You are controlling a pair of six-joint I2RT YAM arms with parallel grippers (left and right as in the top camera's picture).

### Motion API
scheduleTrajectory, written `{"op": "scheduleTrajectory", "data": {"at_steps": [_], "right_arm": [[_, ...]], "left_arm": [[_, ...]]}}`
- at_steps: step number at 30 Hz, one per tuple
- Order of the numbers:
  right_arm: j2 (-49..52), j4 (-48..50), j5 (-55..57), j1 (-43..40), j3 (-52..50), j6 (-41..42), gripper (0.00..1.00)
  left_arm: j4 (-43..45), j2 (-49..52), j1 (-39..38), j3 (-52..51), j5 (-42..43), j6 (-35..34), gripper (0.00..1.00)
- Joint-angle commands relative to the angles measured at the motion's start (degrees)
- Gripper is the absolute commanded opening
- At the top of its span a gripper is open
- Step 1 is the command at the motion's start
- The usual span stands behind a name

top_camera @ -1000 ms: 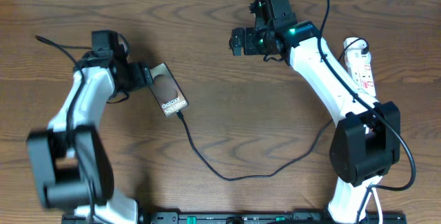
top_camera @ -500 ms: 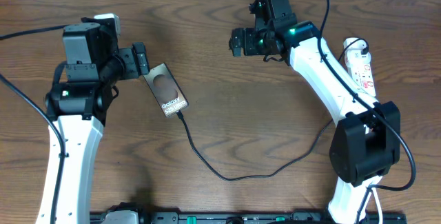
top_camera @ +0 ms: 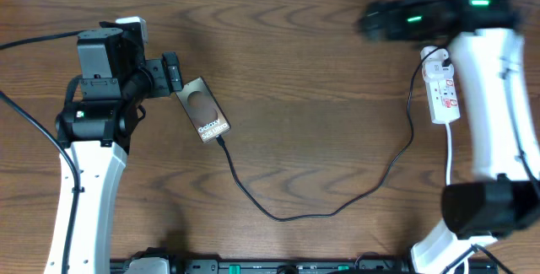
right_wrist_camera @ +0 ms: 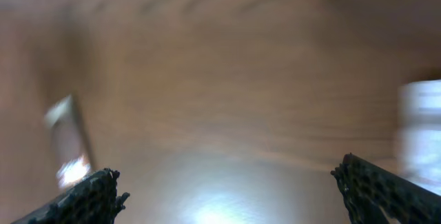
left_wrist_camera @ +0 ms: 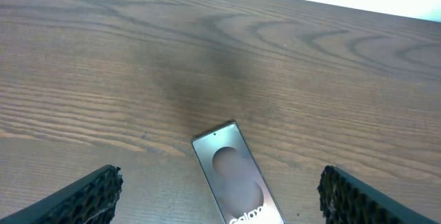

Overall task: Plug charger to phone and switch on socket
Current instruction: 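Move the right gripper over the power strip's switch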

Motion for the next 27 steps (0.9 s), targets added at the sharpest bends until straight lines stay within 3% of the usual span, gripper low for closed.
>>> {"op": "scheduleTrajectory", "data": {"at_steps": [1,10,15,20,27], "right_arm": [[-0.57,-0.79,5.77,-9.11,0.81,-2.49,0.99],[-0.26,2.99,8.28,-25.66,-10.03,-5.42,0.99],[-0.24,9.77,2.34,-26.84,-22.16,-17.75,0.99],[-0.24,19.65,-10.69,-26.73,-33.62,-31.65,0.99],[-0.24,30.71,-12.87,-26.73,-42.71,-29.86,0.99]], "left_arm": [[-0.04,0.04,0.09,0.35,-0.74,1.14,0.92],[-0.04,0.04,0.07,0.35,-0.74,1.14,0.91],[-0.07,0.04,0.07,0.35,-0.74,1.14,0.92],[-0.07,0.04,0.07,0.35,-0.74,1.14,0.92],[-0.04,0.04,0.09,0.35,-0.74,1.14,0.92]]}}
